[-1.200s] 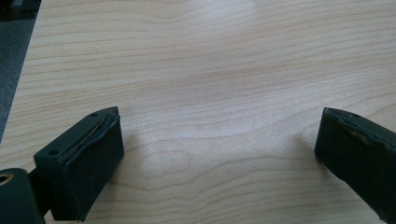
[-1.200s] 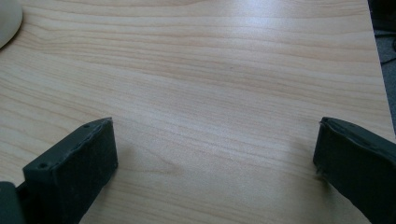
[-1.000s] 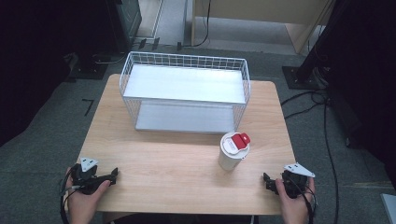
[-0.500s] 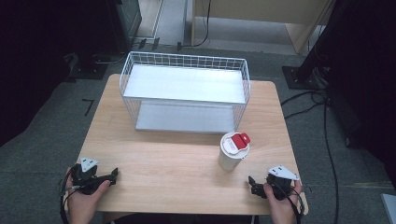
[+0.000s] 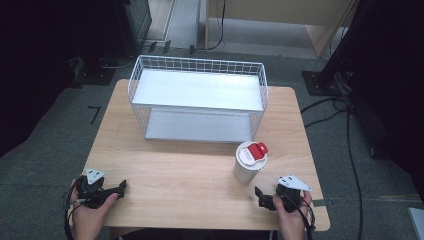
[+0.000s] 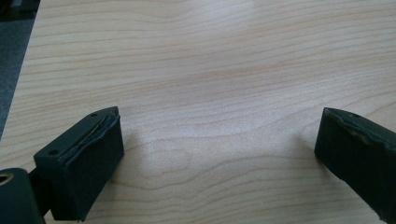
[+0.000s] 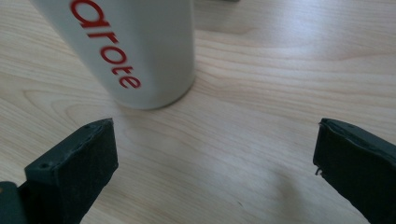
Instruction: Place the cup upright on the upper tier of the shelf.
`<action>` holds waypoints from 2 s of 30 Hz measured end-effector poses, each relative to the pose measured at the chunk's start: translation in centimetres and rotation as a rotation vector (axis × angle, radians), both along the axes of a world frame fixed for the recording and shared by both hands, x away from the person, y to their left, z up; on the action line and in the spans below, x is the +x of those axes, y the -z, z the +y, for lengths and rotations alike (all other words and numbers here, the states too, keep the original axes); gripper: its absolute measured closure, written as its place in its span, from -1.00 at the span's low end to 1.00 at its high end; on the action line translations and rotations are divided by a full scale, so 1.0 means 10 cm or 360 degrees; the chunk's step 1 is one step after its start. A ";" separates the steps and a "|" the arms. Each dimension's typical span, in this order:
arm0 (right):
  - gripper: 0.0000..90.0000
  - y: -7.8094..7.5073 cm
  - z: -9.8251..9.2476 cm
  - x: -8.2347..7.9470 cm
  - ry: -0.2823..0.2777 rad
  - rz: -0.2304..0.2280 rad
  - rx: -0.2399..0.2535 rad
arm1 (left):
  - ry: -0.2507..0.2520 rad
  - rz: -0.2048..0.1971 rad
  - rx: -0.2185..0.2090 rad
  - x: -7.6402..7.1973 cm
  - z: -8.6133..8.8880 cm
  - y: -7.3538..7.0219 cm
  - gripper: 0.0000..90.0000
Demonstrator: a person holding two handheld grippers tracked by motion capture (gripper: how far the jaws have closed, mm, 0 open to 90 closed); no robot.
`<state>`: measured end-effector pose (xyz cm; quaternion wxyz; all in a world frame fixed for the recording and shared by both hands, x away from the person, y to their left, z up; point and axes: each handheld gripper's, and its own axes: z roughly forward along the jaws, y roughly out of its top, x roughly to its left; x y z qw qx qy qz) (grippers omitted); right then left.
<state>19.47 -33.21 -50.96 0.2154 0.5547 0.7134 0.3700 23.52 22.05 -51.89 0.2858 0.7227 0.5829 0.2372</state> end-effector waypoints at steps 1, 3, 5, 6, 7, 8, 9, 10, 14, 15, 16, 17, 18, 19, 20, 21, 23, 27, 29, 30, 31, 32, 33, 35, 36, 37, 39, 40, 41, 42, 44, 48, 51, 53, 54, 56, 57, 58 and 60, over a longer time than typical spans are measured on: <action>-1.00 -0.01 0.02 0.01 -0.0004 -0.0005 0.0003 | 0.0000 0.0000 0.0000 0.00 0.00 0.00 -0.97; -1.00 -0.03 0.09 0.03 -0.0018 -0.0029 0.0014 | 0.0002 0.0002 0.0002 0.00 0.00 0.00 -0.97; -1.00 -0.03 0.11 0.04 -0.0018 -0.0037 0.0020 | 0.0000 0.0000 0.0000 0.00 0.00 0.00 -0.97; -1.00 -0.04 0.13 0.04 -0.0023 -0.0045 0.0028 | 0.0002 0.0002 0.0002 0.00 0.00 0.00 -0.97; -1.00 -0.05 0.16 0.05 -0.0027 -0.0056 0.0036 | 0.0002 0.0002 0.0003 0.00 0.00 0.00 -0.96; -1.00 -0.07 0.20 0.06 -0.0039 -0.0073 0.0040 | 0.0002 0.0002 0.0002 0.00 0.00 0.00 -0.97; -1.00 -0.07 0.20 0.06 -0.0039 -0.0073 0.0040 | 0.0002 0.0002 0.0002 0.00 0.00 0.00 -0.96; -1.00 -0.08 0.22 0.07 -0.0041 -0.0085 0.0048 | 0.0000 0.0000 0.0000 0.00 0.00 0.00 -0.96; -1.00 -0.11 0.29 0.10 -0.0042 -0.0129 0.0079 | 0.0000 0.0000 0.0000 0.00 0.00 0.00 -0.97; -1.00 -0.11 0.31 0.10 -0.0035 -0.0134 0.0092 | 0.0000 0.0000 0.0000 0.00 0.00 0.00 -0.97; -1.00 -0.12 0.35 0.13 -0.0031 -0.0152 0.0117 | 0.0002 0.0002 0.0003 0.00 0.00 0.00 -0.96; -1.00 -0.12 0.35 0.13 -0.0031 -0.0152 0.0117 | 0.0000 0.0000 0.0000 0.00 0.00 0.00 -0.96; -1.00 -0.12 0.36 0.14 -0.0029 -0.0159 0.0118 | 0.0000 0.0000 0.0000 0.00 0.00 0.00 -0.96; -1.00 -0.12 0.38 0.15 -0.0025 -0.0170 0.0132 | 0.0002 0.0002 0.0002 0.00 0.00 0.00 -0.97; -1.00 -0.13 0.41 0.18 -0.0007 -0.0184 0.0152 | 0.0002 0.0002 0.0002 0.00 0.00 0.00 -0.96; -1.00 -0.13 0.41 0.18 -0.0007 -0.0184 0.0152 | 0.0002 0.0002 0.0002 0.00 0.00 0.00 -0.97; -1.00 -0.12 0.44 0.23 0.0005 -0.0206 0.0196 | 0.0002 0.0002 0.0003 0.00 0.00 0.00 -0.97; -0.98 -0.14 0.47 0.30 0.0016 -0.0259 0.0234 | 0.0000 0.0000 0.0000 0.00 0.00 0.00 -0.97; -0.95 -0.14 0.49 0.31 0.0017 -0.0272 0.0241 | 0.0002 0.0002 0.0003 0.00 0.00 0.00 -0.97; -0.88 -0.16 0.51 0.33 0.0002 -0.0307 0.0245 | 0.0003 0.0002 0.0003 0.00 0.00 0.00 -0.96; -0.85 -0.17 0.52 0.34 -0.0009 -0.0329 0.0243 | 0.0000 0.0000 0.0000 0.00 0.00 0.00 -0.96; -0.83 -0.18 0.53 0.34 -0.0006 -0.0344 0.0244 | 0.0002 0.0002 0.0002 0.00 0.00 0.00 -0.97; -0.83 -0.18 0.53 0.34 -0.0006 -0.0344 0.0244 | 0.0002 0.0002 0.0002 0.00 0.00 0.00 -0.96; -0.82 -0.20 0.55 0.36 -0.0007 -0.0379 0.0238 | 0.0000 0.0000 0.0000 0.00 0.00 0.00 -0.97; -0.82 -0.21 0.56 0.37 -0.0006 -0.0382 0.0241 | 0.0000 0.0000 0.0000 0.00 0.00 0.00 -0.97; -0.82 -0.22 0.56 0.38 -0.0011 -0.0386 0.0238 | 0.0002 0.0002 0.0002 0.00 0.00 0.00 -0.96; -0.82 -0.22 0.57 0.39 -0.0015 -0.0399 0.0227 | 0.0003 0.0003 0.0002 0.00 0.00 0.00 -0.97; -0.82 -0.21 0.57 0.39 -0.0018 -0.0406 0.0227 | 0.0003 0.0002 0.0002 0.00 0.00 0.00 -0.96; -0.83 -0.21 0.57 0.39 -0.0017 -0.0410 0.0229 | 0.0002 0.0002 0.0002 0.00 0.00 0.00 -0.97; -0.83 -0.21 0.58 0.40 -0.0019 -0.0415 0.0234 | 0.0003 0.0003 0.0002 0.00 0.00 0.00 -0.96; -0.83 -0.20 0.58 0.41 -0.0020 -0.0422 0.0246 | 0.0001 0.0000 -0.0001 0.00 0.00 0.00 -0.96; -0.94 -0.19 0.59 0.45 -0.0036 -0.0469 0.0249 | 0.0003 0.0003 0.0002 0.00 0.00 0.00 -0.96; -0.97 -0.21 0.61 0.47 -0.0054 -0.0483 0.0249 | 0.0003 0.0002 0.0003 0.00 0.00 0.00 -0.96; -0.94 -0.20 0.63 0.48 -0.0056 -0.0486 0.0249 | 0.0003 0.0002 0.0002 0.00 0.00 0.00 -0.96; -0.92 -0.20 0.64 0.47 -0.0050 -0.0489 0.0242 | 0.0003 0.0002 0.0002 0.00 0.00 0.00 -0.97; -0.91 -0.19 0.63 0.47 -0.0036 -0.0501 0.0237 | 0.0003 0.0002 0.0001 0.00 0.00 0.00 -0.96; -0.90 -0.19 0.63 0.46 -0.0037 -0.0503 0.0239 | 0.0003 0.0002 0.0002 0.00 0.00 0.00 -0.96; -0.89 -0.19 0.62 0.45 -0.0039 -0.0514 0.0229 | 0.0003 0.0002 0.0002 0.00 0.00 0.00 -0.96; -0.89 -0.19 0.62 0.45 -0.0041 -0.0527 0.0211 | 0.0003 0.0004 0.0002 0.00 0.00 0.00 -0.96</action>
